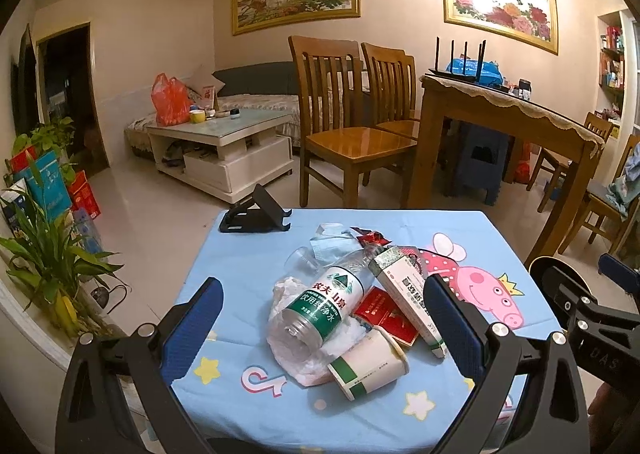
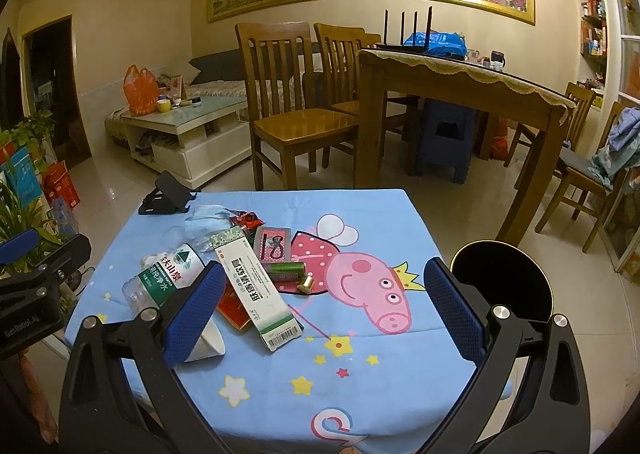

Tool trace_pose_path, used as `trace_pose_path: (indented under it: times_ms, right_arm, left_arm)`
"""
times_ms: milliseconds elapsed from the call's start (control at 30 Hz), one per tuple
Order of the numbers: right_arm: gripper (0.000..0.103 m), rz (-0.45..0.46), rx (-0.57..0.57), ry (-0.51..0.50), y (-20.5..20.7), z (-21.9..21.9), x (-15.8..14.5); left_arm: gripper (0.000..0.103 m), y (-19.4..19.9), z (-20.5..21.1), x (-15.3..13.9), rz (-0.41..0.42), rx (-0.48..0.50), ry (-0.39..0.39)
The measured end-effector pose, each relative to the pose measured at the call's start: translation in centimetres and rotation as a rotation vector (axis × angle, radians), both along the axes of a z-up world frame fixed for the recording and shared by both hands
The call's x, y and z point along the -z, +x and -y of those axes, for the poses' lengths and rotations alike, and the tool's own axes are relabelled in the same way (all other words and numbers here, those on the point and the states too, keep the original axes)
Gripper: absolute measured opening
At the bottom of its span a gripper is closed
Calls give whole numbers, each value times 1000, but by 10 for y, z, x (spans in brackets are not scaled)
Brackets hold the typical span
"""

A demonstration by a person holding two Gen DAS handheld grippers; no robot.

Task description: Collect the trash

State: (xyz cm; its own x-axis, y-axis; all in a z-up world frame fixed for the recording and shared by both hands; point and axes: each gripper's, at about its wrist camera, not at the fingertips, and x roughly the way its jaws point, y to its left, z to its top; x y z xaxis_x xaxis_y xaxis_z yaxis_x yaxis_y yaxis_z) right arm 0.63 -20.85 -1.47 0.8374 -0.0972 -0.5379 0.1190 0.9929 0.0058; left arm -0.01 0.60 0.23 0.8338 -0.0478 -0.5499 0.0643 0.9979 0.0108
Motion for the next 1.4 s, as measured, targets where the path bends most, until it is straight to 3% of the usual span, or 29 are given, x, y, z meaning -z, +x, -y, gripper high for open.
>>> trace_pose_path:
  times_ms: [1400]
  right_arm:
    - [98, 0, -1, -2, -1, -2, 1]
  left_arm:
    - [97, -1, 0, 5, -5, -12, 12]
